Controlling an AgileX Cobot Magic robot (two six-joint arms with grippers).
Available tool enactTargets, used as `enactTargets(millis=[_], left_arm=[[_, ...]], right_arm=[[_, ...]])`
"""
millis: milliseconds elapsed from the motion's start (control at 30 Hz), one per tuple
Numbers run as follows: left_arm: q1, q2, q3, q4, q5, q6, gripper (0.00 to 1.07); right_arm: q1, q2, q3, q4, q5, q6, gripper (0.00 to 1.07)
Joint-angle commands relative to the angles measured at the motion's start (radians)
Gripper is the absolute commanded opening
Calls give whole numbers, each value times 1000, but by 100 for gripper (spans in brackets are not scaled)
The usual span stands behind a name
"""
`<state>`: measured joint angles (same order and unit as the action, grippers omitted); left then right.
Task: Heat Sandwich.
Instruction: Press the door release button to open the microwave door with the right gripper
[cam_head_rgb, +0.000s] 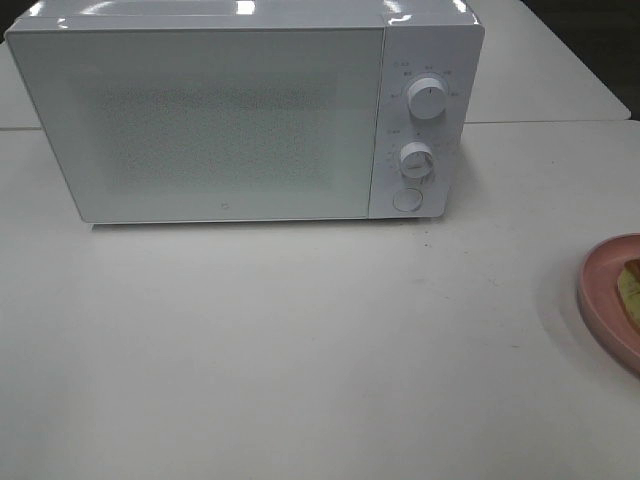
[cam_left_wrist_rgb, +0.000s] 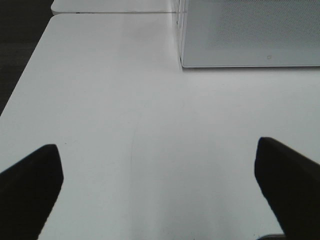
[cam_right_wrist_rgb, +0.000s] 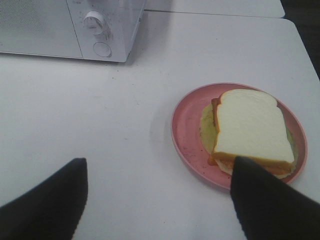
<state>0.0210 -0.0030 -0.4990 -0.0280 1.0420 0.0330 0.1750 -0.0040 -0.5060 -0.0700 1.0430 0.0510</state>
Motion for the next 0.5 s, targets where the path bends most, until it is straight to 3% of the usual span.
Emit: enactTargets(millis=[33,500], left_arm=[[2,-30,3,0,-5,-4,102],[2,-30,3,0,-5,-4,102]], right_arm=[[-1,-27,3,8,-12,-11,77],[-1,-27,3,6,-12,-10,77]])
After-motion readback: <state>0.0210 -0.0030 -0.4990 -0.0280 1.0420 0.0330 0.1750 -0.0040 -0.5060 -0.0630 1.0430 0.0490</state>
